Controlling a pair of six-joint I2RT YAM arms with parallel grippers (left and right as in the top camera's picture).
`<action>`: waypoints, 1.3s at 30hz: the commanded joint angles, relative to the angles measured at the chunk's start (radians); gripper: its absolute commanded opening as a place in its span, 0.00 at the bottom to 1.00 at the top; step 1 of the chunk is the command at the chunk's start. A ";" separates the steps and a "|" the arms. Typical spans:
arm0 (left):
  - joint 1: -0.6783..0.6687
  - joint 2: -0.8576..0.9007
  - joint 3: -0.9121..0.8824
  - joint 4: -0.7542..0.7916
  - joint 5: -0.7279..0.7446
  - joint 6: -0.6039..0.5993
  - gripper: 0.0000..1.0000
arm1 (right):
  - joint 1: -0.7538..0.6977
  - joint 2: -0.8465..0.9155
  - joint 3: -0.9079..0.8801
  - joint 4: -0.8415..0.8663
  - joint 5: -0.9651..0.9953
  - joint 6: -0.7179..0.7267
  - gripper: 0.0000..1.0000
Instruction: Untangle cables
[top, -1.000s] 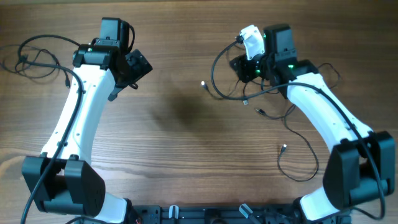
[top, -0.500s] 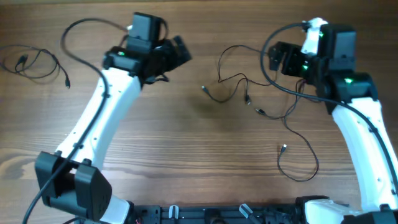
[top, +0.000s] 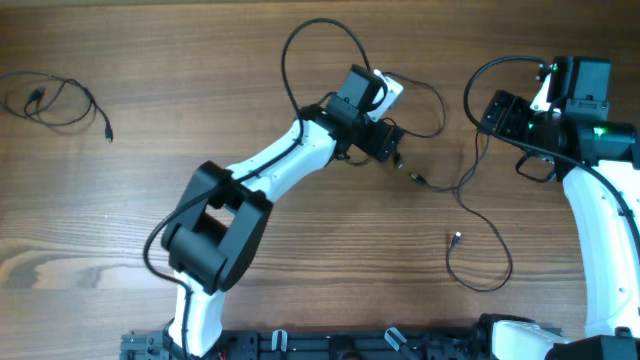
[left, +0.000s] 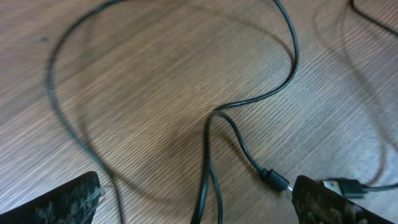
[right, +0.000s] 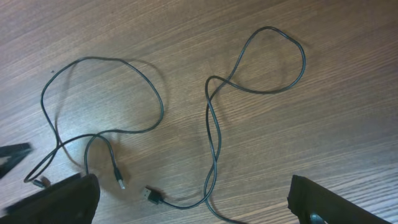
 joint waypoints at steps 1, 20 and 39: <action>-0.031 0.084 0.001 0.010 0.009 0.035 0.92 | -0.001 -0.003 0.003 -0.003 0.012 -0.013 1.00; 0.185 -0.288 0.002 -0.219 -0.303 -0.121 0.04 | -0.001 -0.003 0.003 -0.004 0.011 -0.010 1.00; 0.805 -0.046 0.002 0.335 -0.275 -0.236 0.04 | -0.001 -0.003 0.003 -0.004 0.011 -0.011 1.00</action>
